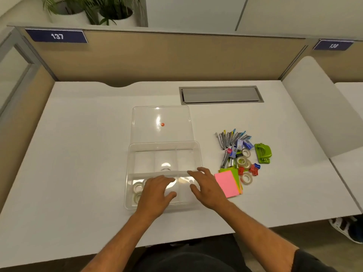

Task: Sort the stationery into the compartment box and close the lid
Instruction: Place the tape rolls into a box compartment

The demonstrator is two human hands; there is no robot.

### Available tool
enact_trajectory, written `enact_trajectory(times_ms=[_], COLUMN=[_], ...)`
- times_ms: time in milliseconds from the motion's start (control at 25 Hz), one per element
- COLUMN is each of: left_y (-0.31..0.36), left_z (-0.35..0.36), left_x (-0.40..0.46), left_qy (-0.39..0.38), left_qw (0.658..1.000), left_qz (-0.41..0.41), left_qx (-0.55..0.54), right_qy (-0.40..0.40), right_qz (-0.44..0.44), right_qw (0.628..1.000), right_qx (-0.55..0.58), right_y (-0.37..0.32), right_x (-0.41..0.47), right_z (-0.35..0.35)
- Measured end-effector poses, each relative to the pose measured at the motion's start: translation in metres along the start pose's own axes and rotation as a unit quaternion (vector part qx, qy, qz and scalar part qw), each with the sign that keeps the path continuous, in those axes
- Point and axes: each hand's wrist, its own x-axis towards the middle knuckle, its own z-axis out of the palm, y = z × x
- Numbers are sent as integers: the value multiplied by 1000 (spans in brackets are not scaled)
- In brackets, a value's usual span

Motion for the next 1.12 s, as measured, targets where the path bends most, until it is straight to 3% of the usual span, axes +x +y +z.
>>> enact_trajectory(times_ms=[280,440,760,1120], left_y=[60,103,175,186], left_z=[40,76,134,133], left_x=[27,45,69,63], left_qy=[-45,-97,-63,-32], left_qw=[998,994,998,997], left_qz=[41,55,3,-69], left_qx=[-12,16,-15,-14], right_qy=[38,3,2,-145], right_qz=[73,101,122,63], right_qw=[997,995,992,977], right_qx=[-13,-19,-30,-140], right_y=[80,134,213,235], right_x=[-18,-25,-11,21], right_z=[-48,-82,-126,-126])
